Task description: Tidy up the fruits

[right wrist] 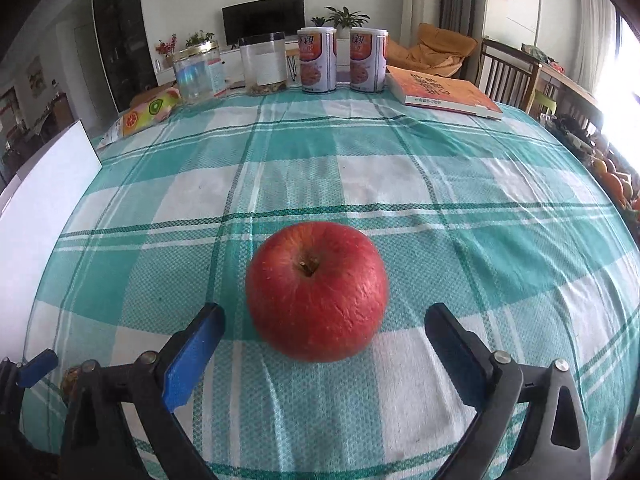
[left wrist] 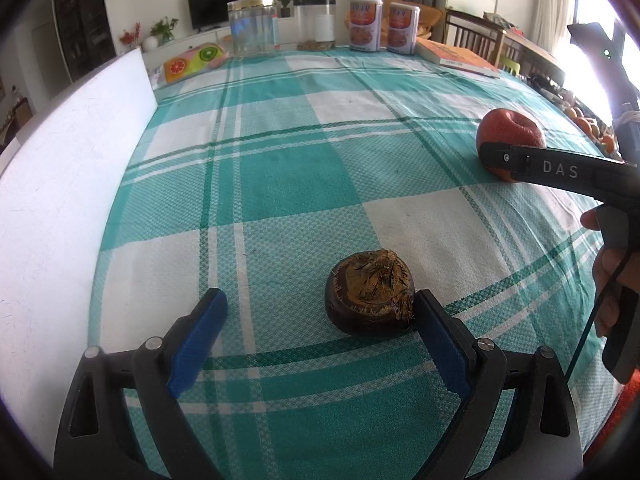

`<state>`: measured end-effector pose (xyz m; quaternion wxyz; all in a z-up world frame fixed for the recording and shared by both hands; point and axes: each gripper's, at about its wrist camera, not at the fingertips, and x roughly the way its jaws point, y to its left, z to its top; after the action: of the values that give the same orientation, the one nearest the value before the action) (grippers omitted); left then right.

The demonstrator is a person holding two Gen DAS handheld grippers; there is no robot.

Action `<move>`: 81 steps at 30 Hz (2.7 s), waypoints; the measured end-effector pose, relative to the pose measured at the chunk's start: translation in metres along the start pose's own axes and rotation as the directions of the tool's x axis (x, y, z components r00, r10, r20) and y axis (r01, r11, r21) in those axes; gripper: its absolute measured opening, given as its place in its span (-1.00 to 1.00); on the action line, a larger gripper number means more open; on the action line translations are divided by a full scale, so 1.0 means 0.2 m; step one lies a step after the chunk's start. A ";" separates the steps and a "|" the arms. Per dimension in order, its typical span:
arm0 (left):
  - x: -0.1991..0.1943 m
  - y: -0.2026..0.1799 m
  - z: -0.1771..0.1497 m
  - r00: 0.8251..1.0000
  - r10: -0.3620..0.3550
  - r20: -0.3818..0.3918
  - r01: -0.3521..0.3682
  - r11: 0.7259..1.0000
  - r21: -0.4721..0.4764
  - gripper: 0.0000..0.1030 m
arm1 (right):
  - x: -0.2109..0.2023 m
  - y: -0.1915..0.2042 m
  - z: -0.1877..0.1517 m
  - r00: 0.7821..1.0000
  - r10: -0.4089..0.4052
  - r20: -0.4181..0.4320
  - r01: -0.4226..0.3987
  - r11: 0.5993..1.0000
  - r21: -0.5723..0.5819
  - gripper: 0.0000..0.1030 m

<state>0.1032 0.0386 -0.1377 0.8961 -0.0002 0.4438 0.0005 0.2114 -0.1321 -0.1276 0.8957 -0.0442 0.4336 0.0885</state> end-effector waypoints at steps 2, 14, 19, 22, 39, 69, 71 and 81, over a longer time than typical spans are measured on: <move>0.00 0.00 0.00 1.000 -0.001 0.000 0.001 1.000 0.000 0.84 | 0.00 -0.01 -0.01 1.000 0.012 -0.006 -0.012 1.000 0.013 0.30; -0.06 0.04 -0.03 0.986 -0.164 -0.039 0.164 0.986 0.010 0.81 | -0.37 0.03 -0.44 0.991 0.131 0.036 -0.135 0.982 0.133 0.30; -0.04 -0.04 0.00 0.993 -0.114 -0.016 0.115 0.991 0.074 0.16 | -0.35 0.02 -0.45 0.990 0.137 0.023 -0.139 0.980 0.143 0.32; -0.03 -0.04 0.02 0.996 -0.084 0.004 0.083 0.993 0.090 -0.14 | -0.36 0.01 -0.45 0.992 0.123 0.035 -0.127 0.980 0.151 0.44; -0.35 0.12 -0.07 0.925 -0.378 -0.048 0.370 0.921 -0.121 -0.15 | -0.41 -0.06 -0.47 0.924 0.382 0.021 -0.361 0.852 0.380 0.31; -0.20 1.64 0.00 0.966 -0.071 -0.249 -0.091 0.809 -0.581 0.26 | -0.39 2.13 0.01 0.879 0.332 -0.342 -0.476 0.611 -0.633 0.32; -0.24 1.64 0.01 0.971 -0.032 -0.235 -0.112 0.812 -0.572 0.43 | -0.39 2.11 0.03 0.884 0.352 -0.306 -0.466 0.631 -0.620 0.38; -0.76 1.40 0.05 0.965 0.262 0.011 -0.236 0.886 -0.399 0.68 | -0.68 1.67 0.31 0.837 0.535 -0.113 -0.539 0.773 -0.334 0.94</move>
<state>0.0189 0.3186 -0.0112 0.8839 -0.1238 0.4018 0.2046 0.1104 0.1883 0.0165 0.8077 -0.0790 0.4102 0.4161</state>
